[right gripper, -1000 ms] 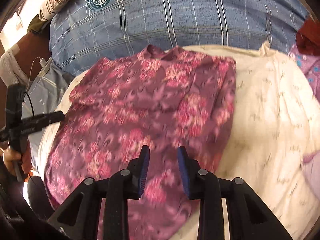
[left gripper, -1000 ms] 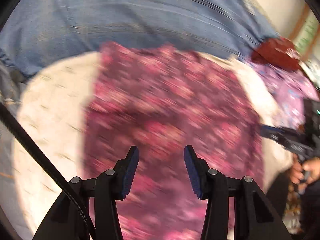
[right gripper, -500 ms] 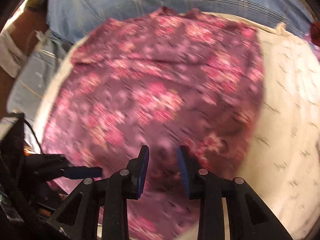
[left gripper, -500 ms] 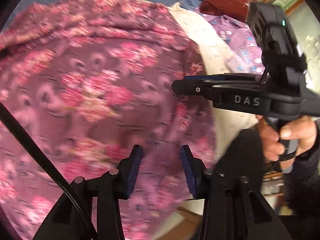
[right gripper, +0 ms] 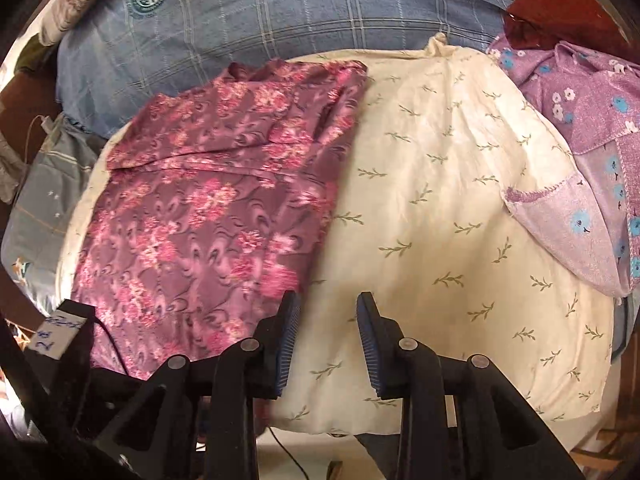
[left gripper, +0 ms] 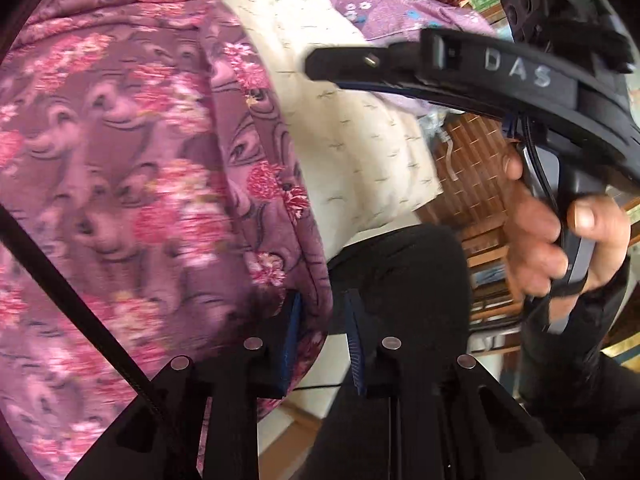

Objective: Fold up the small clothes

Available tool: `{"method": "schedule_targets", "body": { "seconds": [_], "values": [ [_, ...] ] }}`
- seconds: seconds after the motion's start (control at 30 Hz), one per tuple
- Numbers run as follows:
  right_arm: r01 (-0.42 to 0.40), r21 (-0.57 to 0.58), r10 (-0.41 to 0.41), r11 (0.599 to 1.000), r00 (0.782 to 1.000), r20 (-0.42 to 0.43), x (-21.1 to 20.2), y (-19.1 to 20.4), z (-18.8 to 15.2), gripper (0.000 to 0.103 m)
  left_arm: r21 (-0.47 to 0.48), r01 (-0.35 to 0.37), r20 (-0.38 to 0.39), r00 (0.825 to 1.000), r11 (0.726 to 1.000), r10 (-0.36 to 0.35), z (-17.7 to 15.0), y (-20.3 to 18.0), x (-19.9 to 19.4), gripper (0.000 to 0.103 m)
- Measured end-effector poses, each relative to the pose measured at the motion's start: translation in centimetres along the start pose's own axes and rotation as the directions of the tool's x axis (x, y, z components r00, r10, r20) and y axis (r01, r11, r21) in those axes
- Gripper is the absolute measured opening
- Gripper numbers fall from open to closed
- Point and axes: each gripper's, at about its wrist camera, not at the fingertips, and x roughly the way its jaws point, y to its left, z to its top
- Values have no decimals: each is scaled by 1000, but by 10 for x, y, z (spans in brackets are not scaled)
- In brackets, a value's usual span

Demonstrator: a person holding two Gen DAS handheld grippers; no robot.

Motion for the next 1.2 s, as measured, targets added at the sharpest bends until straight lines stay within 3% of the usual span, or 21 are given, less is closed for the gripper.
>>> {"method": "schedule_targets", "body": {
  "seconds": [0.23,0.37,0.47,0.57,0.7,0.87,0.9,0.93,1.03,1.13,1.2],
  "values": [
    [-39,-20,39,999,999,18,-13,12,-6,31,86,155,-55,987,984,-151,-5,-27,33,20],
    [-50,-7,50,999,999,-4,-7,5,-17,33,116,112,-31,994,987,-109,-21,-18,23,20],
    [-59,-10,58,998,998,-25,4,10,-29,33,80,13,22,1000,997,-15,-24,3,5,21],
    [-50,-11,50,999,999,-16,14,17,-36,32,19,-76,86,994,997,74,-23,28,-17,23],
    [15,-29,-15,999,1000,21,33,26,-35,32,-88,-200,186,959,976,214,-19,65,-57,24],
    [161,-33,-159,986,986,59,59,29,-33,28,-212,-354,251,881,911,400,-14,102,-94,24],
    [193,-38,-190,980,979,78,59,29,-33,24,-228,-385,257,862,894,437,-15,108,-98,24],
    [223,-40,-219,974,972,91,57,27,-32,8,-241,-410,262,845,880,466,-16,114,-102,24],
    [282,18,-282,959,952,119,44,11,-29,4,-278,-432,268,823,858,502,-36,121,-133,25],
    [222,59,-226,973,971,83,46,-6,-27,4,-332,-454,236,808,827,539,-50,138,-152,25],
    [226,37,-228,973,972,62,58,-5,-28,4,-364,-421,233,823,831,519,-61,147,-160,23]
  ]
}}
